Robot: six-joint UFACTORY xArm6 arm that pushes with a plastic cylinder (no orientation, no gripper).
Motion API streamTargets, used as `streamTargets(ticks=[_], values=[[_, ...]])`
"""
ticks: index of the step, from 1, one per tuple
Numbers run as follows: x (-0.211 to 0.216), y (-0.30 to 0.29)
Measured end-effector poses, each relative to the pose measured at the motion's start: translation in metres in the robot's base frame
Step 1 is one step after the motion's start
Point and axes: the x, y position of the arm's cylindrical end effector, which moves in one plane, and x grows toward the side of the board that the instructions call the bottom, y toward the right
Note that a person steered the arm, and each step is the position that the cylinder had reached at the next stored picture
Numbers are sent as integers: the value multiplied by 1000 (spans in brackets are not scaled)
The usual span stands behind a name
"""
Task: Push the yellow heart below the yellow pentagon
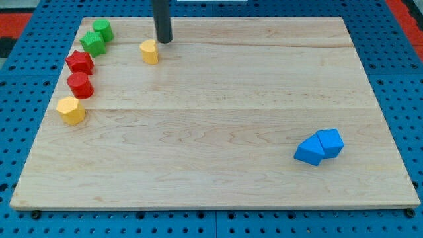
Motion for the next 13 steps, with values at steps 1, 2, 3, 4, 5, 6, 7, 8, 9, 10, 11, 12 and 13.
streamTargets(ticks=[1, 2, 3, 4, 5, 6, 7, 8, 9, 10, 11, 12, 13], values=[[53, -26], [99, -26], [140, -28], [174, -31], [130, -7], [107, -52], [146, -51], [185, -51], [223, -56], [233, -37], [249, -39], [234, -88], [237, -90]])
